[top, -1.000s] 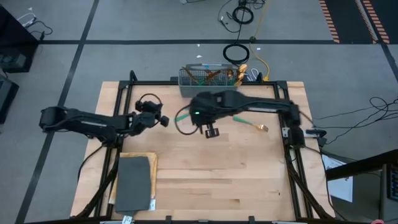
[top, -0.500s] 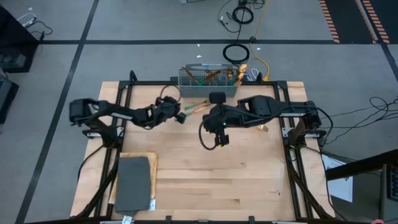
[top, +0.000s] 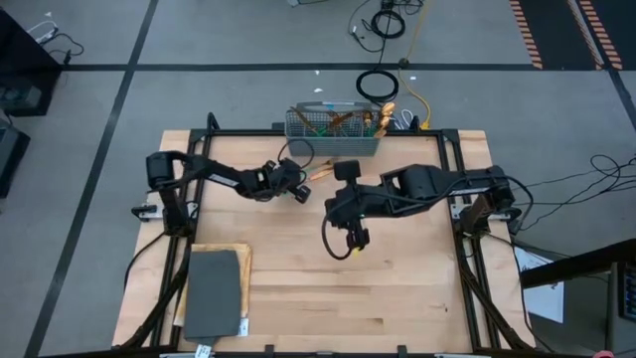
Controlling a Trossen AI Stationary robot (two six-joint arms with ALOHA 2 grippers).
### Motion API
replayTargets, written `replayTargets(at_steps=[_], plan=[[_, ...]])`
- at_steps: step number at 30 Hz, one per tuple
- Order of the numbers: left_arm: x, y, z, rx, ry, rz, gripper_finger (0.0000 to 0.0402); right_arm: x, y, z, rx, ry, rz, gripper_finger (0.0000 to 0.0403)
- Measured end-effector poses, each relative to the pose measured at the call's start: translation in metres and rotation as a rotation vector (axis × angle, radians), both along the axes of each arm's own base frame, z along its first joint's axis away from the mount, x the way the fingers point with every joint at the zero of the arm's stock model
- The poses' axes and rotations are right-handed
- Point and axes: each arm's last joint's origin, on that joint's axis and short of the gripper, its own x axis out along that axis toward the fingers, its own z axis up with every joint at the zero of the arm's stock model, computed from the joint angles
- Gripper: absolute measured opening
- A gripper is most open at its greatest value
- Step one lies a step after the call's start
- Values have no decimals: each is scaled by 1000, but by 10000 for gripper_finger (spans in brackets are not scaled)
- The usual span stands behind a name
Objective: Sort silverware
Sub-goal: Put the green knife into the dishwasher utensil holder
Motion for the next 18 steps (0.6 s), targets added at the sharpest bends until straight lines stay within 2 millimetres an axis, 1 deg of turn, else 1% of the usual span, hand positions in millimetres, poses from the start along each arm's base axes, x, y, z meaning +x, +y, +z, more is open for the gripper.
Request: replayTargets(at_steps=[4,7,12,18], plan=[[1,0,-14,-21,20,30,1,-1,9,1,3,-10,24,0],[4,-5,-20,-44,18,26,0,-2,15,1,6,-21,43,0],[9,-26,-19,-74,10,-55,0,-4,23,2,6,-25,64,0],[17,-57,-19,-218,-42,-195,0,-4,24,2,10,-24,61,0]])
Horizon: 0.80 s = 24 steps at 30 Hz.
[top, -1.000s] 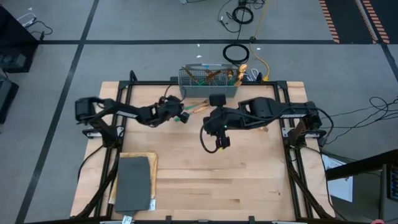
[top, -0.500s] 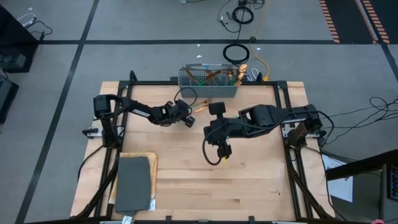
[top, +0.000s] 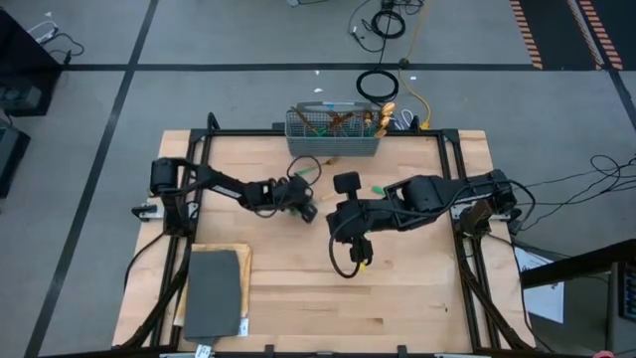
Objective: Sort silverware
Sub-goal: Put the green knife into the dishwasher utensil holder
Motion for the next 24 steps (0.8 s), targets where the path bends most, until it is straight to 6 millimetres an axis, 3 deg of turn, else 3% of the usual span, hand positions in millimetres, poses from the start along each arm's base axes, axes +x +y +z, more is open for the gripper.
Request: replayTargets(at_steps=[9,14,19,24], plan=[[13,-55,6,-152,-150,-294,0,2,-20,-4,11,42,-84,0],[12,-63,10,-129,-148,-308,6,-1,-40,-17,-1,162,-215,1],[8,-71,21,-174,-143,-343,20,-10,-50,-60,30,451,-337,25],[-5,-86,41,-66,-86,-397,19,-4,-37,-125,53,597,-230,83]])
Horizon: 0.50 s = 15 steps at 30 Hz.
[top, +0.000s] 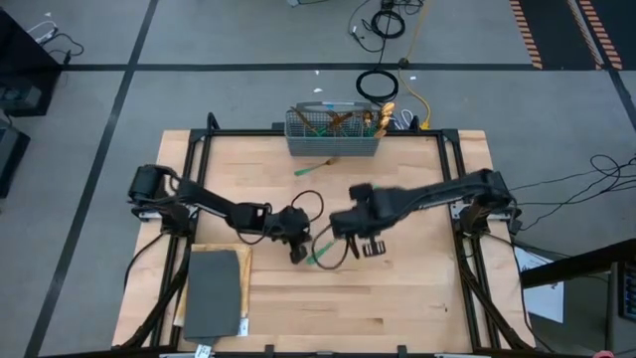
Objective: Sort silverware
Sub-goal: Put the green knife into the dishwasher utensil holder
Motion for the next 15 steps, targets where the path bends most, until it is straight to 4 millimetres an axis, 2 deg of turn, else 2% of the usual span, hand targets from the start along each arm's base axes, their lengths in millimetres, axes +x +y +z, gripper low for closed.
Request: replayTargets(at_steps=[4,7,10,15], plan=[[-13,-15,21,183,-12,-26,18,1,4,-65,1,20,130,143],[-20,-30,40,285,-76,-90,18,6,1,-99,37,-75,184,179],[-28,-45,57,349,-147,-197,19,12,1,-110,97,-174,233,202],[-36,-57,70,379,-199,-265,23,19,-2,-110,39,-210,324,212]])
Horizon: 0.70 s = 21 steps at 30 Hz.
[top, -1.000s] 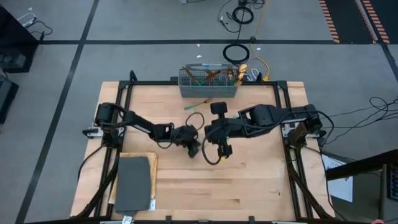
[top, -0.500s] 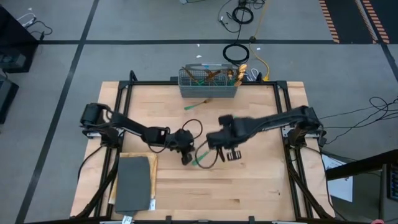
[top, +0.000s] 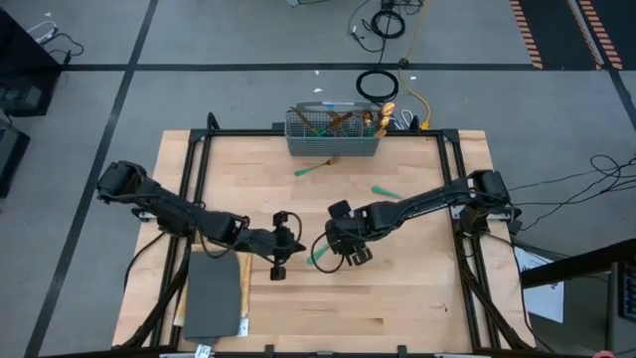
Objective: Sort silverware
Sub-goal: Put the green knife into the dishwasher utensil holder
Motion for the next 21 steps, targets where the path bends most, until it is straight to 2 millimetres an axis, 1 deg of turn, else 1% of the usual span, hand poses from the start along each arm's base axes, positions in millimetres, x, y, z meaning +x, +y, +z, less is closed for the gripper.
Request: replayTargets(at_steps=[2,5,9,11,15,18,21], plan=[[-2,-2,1,3,8,-6,29,4,-2,-4,-12,-8,30,211],[-4,-3,-2,14,38,-13,41,9,-4,-14,-11,3,61,212],[-7,-5,-1,31,44,-4,60,15,-5,-37,-6,60,88,217],[-8,-4,-1,41,52,2,67,19,-4,-44,-10,78,91,218],[-10,-2,-1,64,67,27,70,29,-4,-48,-24,100,121,217],[-11,-1,-1,71,68,40,70,36,-6,-49,-27,153,140,202],[-13,-1,-2,71,87,50,70,43,-15,-54,32,222,143,167]])
